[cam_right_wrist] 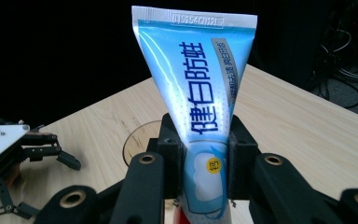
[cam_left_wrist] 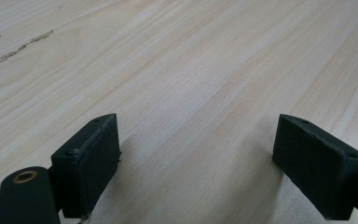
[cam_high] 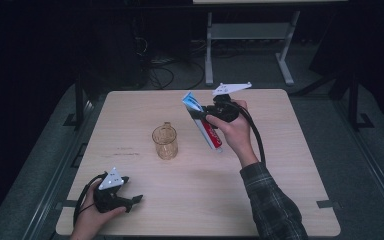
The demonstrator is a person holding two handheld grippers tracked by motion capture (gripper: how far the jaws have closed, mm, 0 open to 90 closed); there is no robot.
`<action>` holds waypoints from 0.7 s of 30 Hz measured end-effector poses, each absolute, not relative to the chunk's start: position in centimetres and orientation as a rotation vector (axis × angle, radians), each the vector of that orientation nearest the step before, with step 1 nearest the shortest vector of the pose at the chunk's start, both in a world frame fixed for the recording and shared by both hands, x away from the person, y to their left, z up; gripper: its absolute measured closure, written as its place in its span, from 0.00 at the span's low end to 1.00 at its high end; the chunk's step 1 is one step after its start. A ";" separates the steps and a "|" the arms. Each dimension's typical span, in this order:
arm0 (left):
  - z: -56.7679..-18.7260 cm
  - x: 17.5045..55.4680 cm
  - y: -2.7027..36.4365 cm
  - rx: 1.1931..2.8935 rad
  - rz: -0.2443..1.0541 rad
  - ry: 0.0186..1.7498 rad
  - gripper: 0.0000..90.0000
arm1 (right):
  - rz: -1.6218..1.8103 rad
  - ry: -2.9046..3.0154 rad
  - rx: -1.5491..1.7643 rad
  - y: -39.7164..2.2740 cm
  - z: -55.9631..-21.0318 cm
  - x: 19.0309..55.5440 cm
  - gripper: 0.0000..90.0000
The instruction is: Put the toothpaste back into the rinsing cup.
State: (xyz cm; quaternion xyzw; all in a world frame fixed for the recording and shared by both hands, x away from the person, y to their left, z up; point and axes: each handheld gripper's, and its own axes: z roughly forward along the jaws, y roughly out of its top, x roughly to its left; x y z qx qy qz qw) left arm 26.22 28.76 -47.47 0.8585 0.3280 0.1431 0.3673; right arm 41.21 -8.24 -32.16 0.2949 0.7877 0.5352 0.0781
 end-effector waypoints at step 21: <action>-47.5 26.1 28.6 2.205 0.363 0.835 0.15 | 1.613 2.393 0.806 -2.4 -30.5 43.8 0.80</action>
